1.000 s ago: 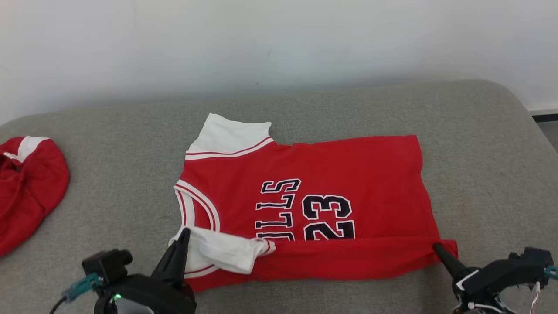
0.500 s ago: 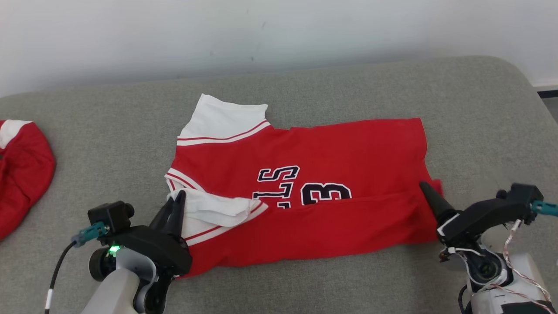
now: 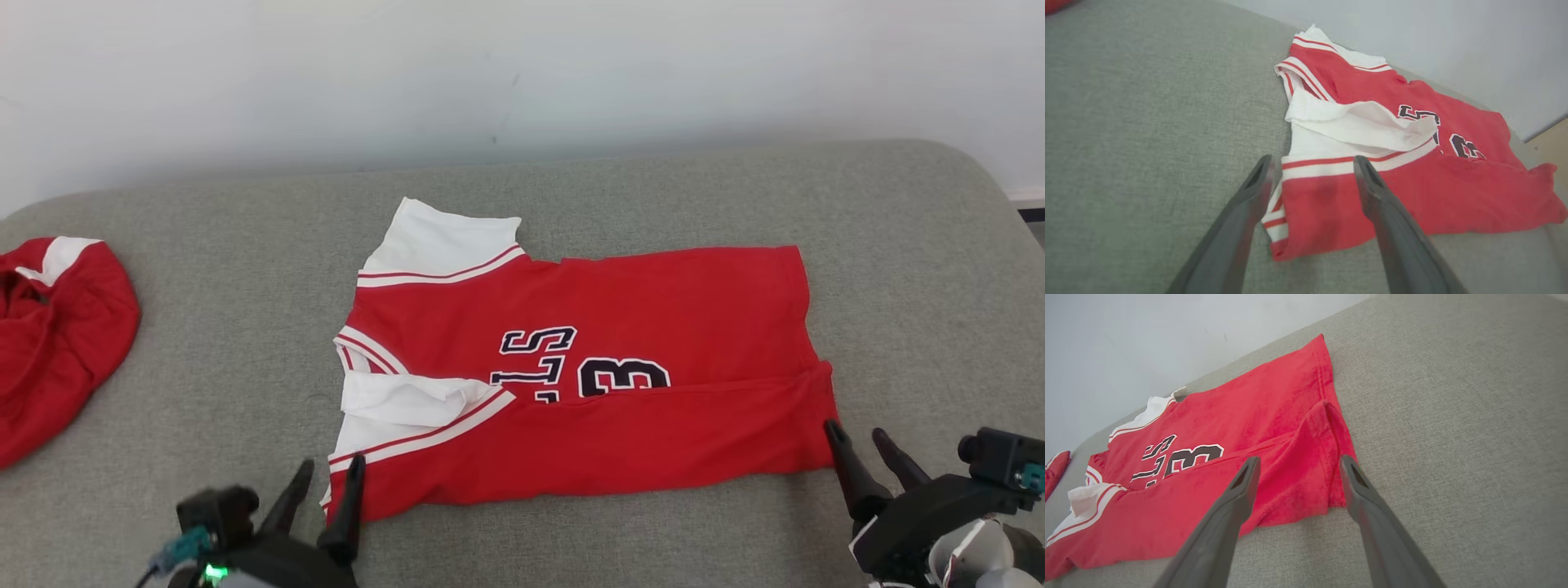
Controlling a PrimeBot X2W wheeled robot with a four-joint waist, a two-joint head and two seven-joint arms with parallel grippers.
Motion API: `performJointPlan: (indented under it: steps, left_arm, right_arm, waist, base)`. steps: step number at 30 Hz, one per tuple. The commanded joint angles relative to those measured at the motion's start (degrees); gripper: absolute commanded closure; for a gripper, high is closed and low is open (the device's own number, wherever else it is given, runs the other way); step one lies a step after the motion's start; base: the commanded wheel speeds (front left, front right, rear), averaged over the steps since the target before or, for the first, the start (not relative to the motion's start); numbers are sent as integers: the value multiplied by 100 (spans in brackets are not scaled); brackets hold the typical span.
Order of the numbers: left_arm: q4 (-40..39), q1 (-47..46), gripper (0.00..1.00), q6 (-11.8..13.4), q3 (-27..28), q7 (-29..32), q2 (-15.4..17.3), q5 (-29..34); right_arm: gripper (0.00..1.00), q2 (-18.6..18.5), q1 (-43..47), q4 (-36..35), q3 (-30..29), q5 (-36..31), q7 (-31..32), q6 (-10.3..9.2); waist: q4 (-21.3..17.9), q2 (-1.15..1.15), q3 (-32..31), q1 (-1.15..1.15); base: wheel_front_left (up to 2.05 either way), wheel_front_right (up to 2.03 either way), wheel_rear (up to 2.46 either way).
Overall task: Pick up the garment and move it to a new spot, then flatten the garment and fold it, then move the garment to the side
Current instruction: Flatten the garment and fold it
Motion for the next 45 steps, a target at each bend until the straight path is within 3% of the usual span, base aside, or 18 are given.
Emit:
performJointPlan:
  steps: [1,15,24,25,26,27,28,29,37,45]
  left_arm:
    - [-57,151,0,52,7,-20,48,103]
    - [91,199,0,316,-147,-22,-83,546]
    - [315,237,0,232,0,-17,-176,571]
    - [370,262,0,232,-7,-13,-196,583]
    - [419,277,8,210,-4,-12,-219,591]
    - [467,296,44,189,2,-13,-241,595]
    - [511,313,88,178,11,-12,-258,595]
    - [552,330,100,164,22,-12,-276,599]
    - [371,575,100,85,358,-18,-332,655]
    - [-336,1317,100,120,678,-19,-402,783]
  right_arm:
    - [0,-51,57,30,21,-31,-110,4]
    - [0,-258,-680,1465,445,-400,-845,4]
    - [0,-74,-1145,2552,770,-135,-1191,4]
    - [26,-46,-1164,2646,817,-89,-1213,4]
    - [60,-12,-1175,2718,877,-46,-1243,4]
    - [75,14,-1179,2793,924,7,-1272,4]
    - [100,28,-1182,2854,971,66,-1318,4]
    - [100,29,-1182,2909,993,138,-1375,4]
    - [100,-164,-948,2860,1369,404,-1787,4]
    - [100,-491,-419,2348,1701,763,-1626,4]
  waist:
    - [21,0,6,0]
    - [34,0,268,0]
    - [117,0,305,0]
    - [122,0,286,0]
    - [130,0,258,0]
    - [136,0,229,0]
    - [142,0,190,0]
    - [148,0,143,0]
    - [185,0,-280,0]
    - [150,0,-563,0]
  base:
    - [0,0,0]
    - [0,0,0]
    - [0,0,0]
    - [0,0,0]
    - [0,0,0]
    - [0,0,0]
    - [0,0,0]
    - [0,0,0]
    - [0,0,0]
    - [0,0,0]
